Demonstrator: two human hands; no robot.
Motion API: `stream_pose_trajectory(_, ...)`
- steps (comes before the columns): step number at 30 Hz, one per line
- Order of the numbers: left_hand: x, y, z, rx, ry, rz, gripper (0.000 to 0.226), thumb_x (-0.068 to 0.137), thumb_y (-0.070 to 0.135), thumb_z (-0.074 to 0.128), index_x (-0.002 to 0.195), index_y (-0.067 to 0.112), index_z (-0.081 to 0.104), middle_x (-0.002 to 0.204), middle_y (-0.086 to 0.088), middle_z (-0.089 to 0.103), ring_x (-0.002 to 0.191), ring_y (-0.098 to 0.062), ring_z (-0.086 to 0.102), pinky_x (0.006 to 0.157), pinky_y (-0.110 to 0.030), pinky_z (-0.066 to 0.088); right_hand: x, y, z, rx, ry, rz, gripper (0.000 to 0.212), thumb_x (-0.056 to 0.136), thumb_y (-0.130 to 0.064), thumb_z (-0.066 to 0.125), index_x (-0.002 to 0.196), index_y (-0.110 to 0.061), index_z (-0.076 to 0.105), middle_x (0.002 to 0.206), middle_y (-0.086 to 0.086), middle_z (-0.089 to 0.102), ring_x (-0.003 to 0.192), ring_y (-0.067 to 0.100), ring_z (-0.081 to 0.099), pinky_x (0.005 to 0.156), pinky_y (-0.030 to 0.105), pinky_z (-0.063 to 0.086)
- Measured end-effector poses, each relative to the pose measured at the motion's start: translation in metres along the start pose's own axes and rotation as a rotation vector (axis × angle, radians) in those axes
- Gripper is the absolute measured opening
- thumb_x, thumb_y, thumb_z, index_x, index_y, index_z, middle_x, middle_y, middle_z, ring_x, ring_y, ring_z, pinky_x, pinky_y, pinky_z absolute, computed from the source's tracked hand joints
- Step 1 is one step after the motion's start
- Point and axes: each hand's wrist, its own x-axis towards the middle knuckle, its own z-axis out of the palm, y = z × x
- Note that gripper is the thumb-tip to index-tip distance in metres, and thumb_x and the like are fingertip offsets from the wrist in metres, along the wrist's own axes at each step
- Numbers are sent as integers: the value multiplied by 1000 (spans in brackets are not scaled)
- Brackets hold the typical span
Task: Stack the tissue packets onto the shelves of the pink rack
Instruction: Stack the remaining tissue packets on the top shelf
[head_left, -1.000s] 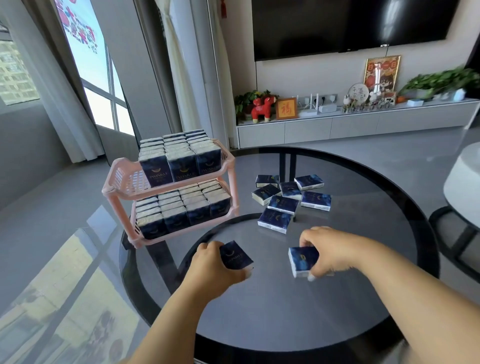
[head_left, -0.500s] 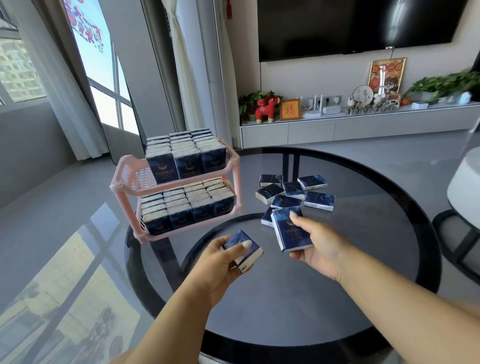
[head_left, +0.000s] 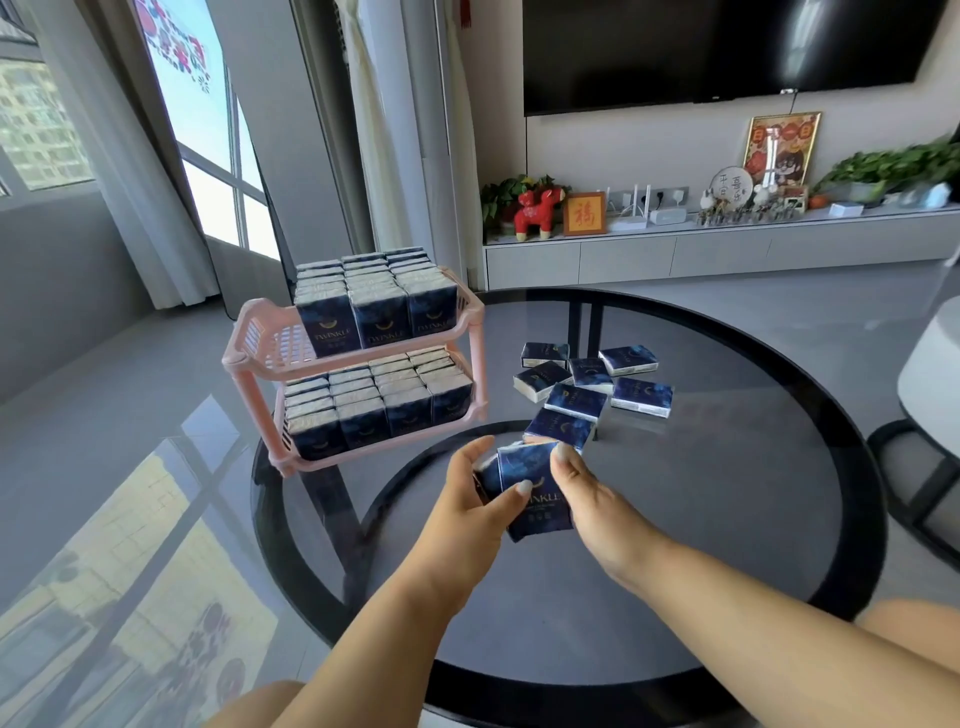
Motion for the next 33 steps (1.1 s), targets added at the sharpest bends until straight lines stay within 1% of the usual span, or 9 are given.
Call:
stream_pose_trajectory(3, 1, -1, -4, 192, 0, 54, 59, 93, 5, 61, 137, 31, 31, 114, 4, 61, 91, -4, 65, 74, -18, 51, 1, 5, 1, 127, -45, 25, 63, 84, -73, 28, 132, -36, 47, 132, -15, 56, 126, -2, 46, 112, 31, 28)
stream_pose_trajectory(8, 4, -6, -8, 443, -17, 59, 71, 89, 5, 61, 144, 29, 24, 130, 1, 45, 100, -11, 57, 69, -12, 50, 0, 11, 7, 71, -51, 81, 76, 60, -95, 32, 123, -55, 43, 142, -14, 44, 132, 0, 38, 117, 38, 20)
stream_pose_trajectory(11, 4, -5, -10, 515, -13, 27, 72, 86, 7, 64, 144, 28, 26, 129, 2, 44, 100, -9, 54, 65, -7, 46, 0, 9, 9, 83, -37, 111, 76, 68, -88, 26, 132, -47, 36, 143, -13, 41, 130, 1, 38, 115, 31, 21)
stream_pose_trajectory(14, 4, -4, -14, 648, 58, 65, 71, 82, 19, 71, 141, 28, 33, 127, 11, 39, 120, -10, 40, 86, -13, 38, 0, 9, 9, 102, -7, 110, 77, 75, -72, 22, 142, -35, 29, 140, -15, 38, 126, -1, 37, 110, 24, 23)
stream_pose_trajectory(17, 4, -2, -18, 760, 109, 129, 70, 76, 30, 79, 135, 27, 41, 121, 16, 38, 120, -10, 36, 99, -23, 35, 1, 12, 9, 101, -14, 115, 79, 69, -80, 25, 138, -42, 31, 145, -13, 36, 133, 2, 34, 118, 34, 18)
stream_pose_trajectory(22, 1, -3, -18, 773, 84, 179, 50, 74, 30, 80, 114, 31, 50, 107, 14, 52, 91, -5, 56, 70, -14, 44, -1, 14, 10, 71, -77, 116, 67, 62, -93, 30, 119, -59, 38, 148, -13, 37, 136, 2, 30, 119, 37, 16)
stream_pose_trajectory(27, -1, 1, -22, 789, 105, 209, 43, 73, 29, 81, 104, 35, 51, 99, 15, 55, 85, -3, 57, 66, -11, 43, 2, 19, 8, 16, 33, 49, 62, 79, -73, 19, 128, -42, 42, 137, -9, 49, 126, 6, 45, 112, 32, 29)
stream_pose_trajectory(30, -6, 4, -31, 805, 127, 222, 45, 73, 29, 82, 104, 36, 51, 99, 16, 56, 84, 0, 55, 64, -8, 41, 8, 24, 7, -20, 158, -5, 54, 87, -70, 23, 113, -33, 52, 113, 5, 61, 106, 16, 59, 98, 31, 45)
stream_pose_trajectory(33, -10, 14, -45, 816, 164, 231, 48, 72, 31, 83, 108, 35, 51, 98, 14, 59, 83, -2, 56, 64, -10, 40, 9, 29, 6, -81, 197, -48, 50, 88, -63, 28, 105, -26, 56, 100, 4, 62, 98, 19, 62, 92, 31, 49)
